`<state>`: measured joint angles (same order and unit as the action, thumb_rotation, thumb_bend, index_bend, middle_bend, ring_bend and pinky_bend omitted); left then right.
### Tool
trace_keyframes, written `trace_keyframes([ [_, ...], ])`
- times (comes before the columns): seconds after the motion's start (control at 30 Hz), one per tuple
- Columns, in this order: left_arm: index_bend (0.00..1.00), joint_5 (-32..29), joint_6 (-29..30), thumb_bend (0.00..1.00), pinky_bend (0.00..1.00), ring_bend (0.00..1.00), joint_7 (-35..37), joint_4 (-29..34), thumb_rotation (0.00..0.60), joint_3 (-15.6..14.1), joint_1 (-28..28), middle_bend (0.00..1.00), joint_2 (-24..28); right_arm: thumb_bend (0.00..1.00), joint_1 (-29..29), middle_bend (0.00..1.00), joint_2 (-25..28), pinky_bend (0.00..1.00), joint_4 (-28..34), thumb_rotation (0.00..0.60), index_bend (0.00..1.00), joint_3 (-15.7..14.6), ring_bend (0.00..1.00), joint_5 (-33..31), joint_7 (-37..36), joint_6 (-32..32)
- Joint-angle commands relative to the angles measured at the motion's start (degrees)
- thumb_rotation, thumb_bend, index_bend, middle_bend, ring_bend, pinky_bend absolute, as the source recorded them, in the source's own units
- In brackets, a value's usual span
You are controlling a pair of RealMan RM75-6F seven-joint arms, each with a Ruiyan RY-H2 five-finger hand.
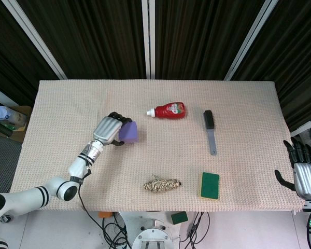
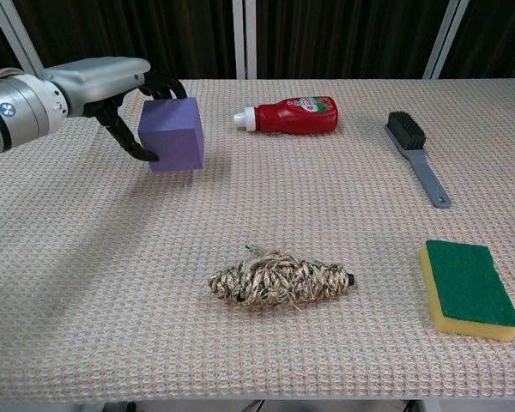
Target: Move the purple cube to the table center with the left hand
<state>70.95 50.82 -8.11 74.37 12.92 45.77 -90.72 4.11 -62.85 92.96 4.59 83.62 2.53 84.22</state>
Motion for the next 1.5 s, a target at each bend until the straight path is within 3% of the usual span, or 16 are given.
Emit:
trace_keyframes([
  [0.03,0.39,-1.4,-1.2,0.25,0.21,0.26,2.5,5.0,0.6,2.6,1.3,0.54,2.8,0.33,0.2,0.0,0.0,0.0,-0.2,0.6,0.0,-0.1,0.0,0.1,-0.3,-0.5],
  [0.23,0.39,-4.1,-6.5,0.25,0.22,0.27,-0.1,4.5,0.6,5.3,8.0,0.55,0.3,0.33,0.9,0.0,-0.3,0.0,-0.2,0.6,0.0,0.1,0.0,-0.3,-0.4,-1.5],
  [0.57,0.4,-7.9,-11.5,0.24,0.22,0.28,-4.7,-13.1,0.6,6.1,19.6,0.56,-16.5,0.33,1.5,0.0,-0.6,0.0,-1.2,0.6,0.0,0.5,0.0,-1.6,-0.5,-2.9],
  [0.73,0.4,-8.8,-12.3,0.24,0.22,0.28,-3.2,-19.1,0.6,6.9,21.9,0.56,-20.9,0.34,1.5,0.0,-0.8,0.0,-2.4,0.6,0.0,0.2,0.0,-1.5,-1.8,-3.2],
  [0.93,0.38,-9.6,-11.8,0.26,0.22,0.28,-3.1,-21.8,0.6,7.2,22.9,0.55,-23.6,0.34,2.0,0.0,-1.7,0.0,-3.7,0.6,0.0,0.2,0.0,-2.7,-3.2,-5.0],
  [1.0,0.29,-9.4,-11.9,0.25,0.22,0.28,-3.3,-21.9,0.6,7.0,23.2,0.5,-23.7,0.34,2.2,0.0,-1.8,0.0,-3.8,0.6,0.0,0.2,0.0,-2.6,-3.4,-5.2],
  [1.03,0.19,-9.1,-11.8,0.24,0.23,0.27,-3.1,-21.7,0.6,7.0,23.2,0.42,-23.5,0.34,2.2,0.0,-1.9,0.0,-3.8,0.6,0.0,0.2,0.0,-2.4,-3.5,-5.2],
  [1.13,0.04,-7.3,-10.2,0.19,0.23,0.22,-2.1,-20.9,0.6,6.4,22.7,0.22,-22.9,0.34,2.2,0.0,-1.9,0.0,-3.9,0.6,0.0,0.3,0.0,-2.3,-3.5,-5.0],
  [1.2,0.01,-6.4,-9.4,0.15,0.22,0.17,-1.3,-20.3,0.569,6.1,22.2,0.14,-22.4,0.34,2.3,0.0,-1.9,0.0,-3.9,0.6,0.0,0.4,0.0,-2.4,-3.6,-4.9],
  [1.23,0.0,-5.9,-9.1,0.14,0.22,0.13,-0.7,-19.8,0.526,5.8,21.9,0.11,-22.1,0.34,2.2,0.0,-2.0,0.0,-3.9,0.6,0.0,0.4,0.0,-2.5,-3.7,-4.9],
  [1.33,0.0,-5.4,-8.7,0.1,0.2,0.1,0.0,-18.7,0.438,5.5,21.3,0.08,-21.4,0.34,2.2,0.0,-2.0,0.0,-3.9,0.6,0.0,0.4,0.0,-2.5,-3.9,-4.8],
  [1.5,0.0,-4.3,-7.0,0.09,0.2,0.09,-0.6,-14.7,0.4,4.8,19.9,0.08,-18.6,0.34,2.1,0.0,-2.0,0.0,-3.8,0.6,0.0,0.4,0.0,-2.3,-4.1,-4.4],
])
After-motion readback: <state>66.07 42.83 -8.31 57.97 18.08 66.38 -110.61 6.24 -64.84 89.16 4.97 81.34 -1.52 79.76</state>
